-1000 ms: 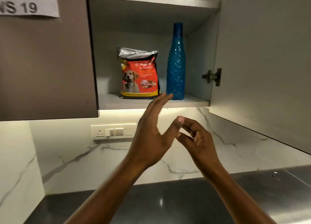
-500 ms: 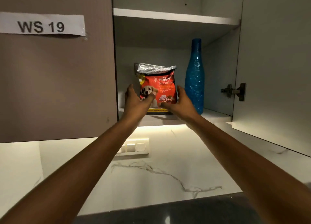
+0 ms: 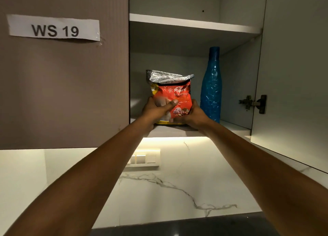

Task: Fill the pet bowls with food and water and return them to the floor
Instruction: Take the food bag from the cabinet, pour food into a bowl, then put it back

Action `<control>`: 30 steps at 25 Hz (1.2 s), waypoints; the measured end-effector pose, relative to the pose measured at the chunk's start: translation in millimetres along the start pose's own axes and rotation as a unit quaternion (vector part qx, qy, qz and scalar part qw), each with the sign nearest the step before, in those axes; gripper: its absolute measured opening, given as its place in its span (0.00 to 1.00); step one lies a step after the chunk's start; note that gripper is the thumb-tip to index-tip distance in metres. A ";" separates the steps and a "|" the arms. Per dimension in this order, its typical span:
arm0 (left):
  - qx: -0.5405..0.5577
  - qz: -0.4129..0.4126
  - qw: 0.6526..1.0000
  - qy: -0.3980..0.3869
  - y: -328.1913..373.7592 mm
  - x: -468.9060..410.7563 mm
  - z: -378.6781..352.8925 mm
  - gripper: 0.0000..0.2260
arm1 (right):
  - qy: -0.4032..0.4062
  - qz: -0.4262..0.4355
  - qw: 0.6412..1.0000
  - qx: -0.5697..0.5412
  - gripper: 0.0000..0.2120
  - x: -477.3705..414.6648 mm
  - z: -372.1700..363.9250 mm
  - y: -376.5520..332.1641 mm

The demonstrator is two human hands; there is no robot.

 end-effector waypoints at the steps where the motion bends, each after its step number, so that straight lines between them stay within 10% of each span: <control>1: -0.001 -0.004 1.000 -0.001 5.5 10.6 1.4 0.44 | -0.002 0.006 1.000 0.002 0.51 7.0 1.7 -3.0; 15: -0.040 -0.098 0.993 -0.049 60.0 212.8 15.0 0.31 | 0.067 0.087 0.994 0.025 0.50 215.0 29.3 -70.9; 25: 0.057 0.147 0.987 0.038 -166.3 391.9 76.9 0.28 | -0.111 -0.028 0.991 0.064 0.29 390.0 -91.9 59.5; 30: 0.086 0.225 0.966 0.090 -268.8 464.0 101.4 0.30 | -0.201 -0.009 0.965 0.170 0.38 444.1 -138.5 124.1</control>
Point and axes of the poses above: each hand's wrist, its own x-axis away from the middle knuckle, its own z-axis out of the back of the hand, y = z × x, the point moved 8 cm from there along -x, towards the middle knuckle, and after that the axes turned 8 degrees about x, right-handed, at the moved point
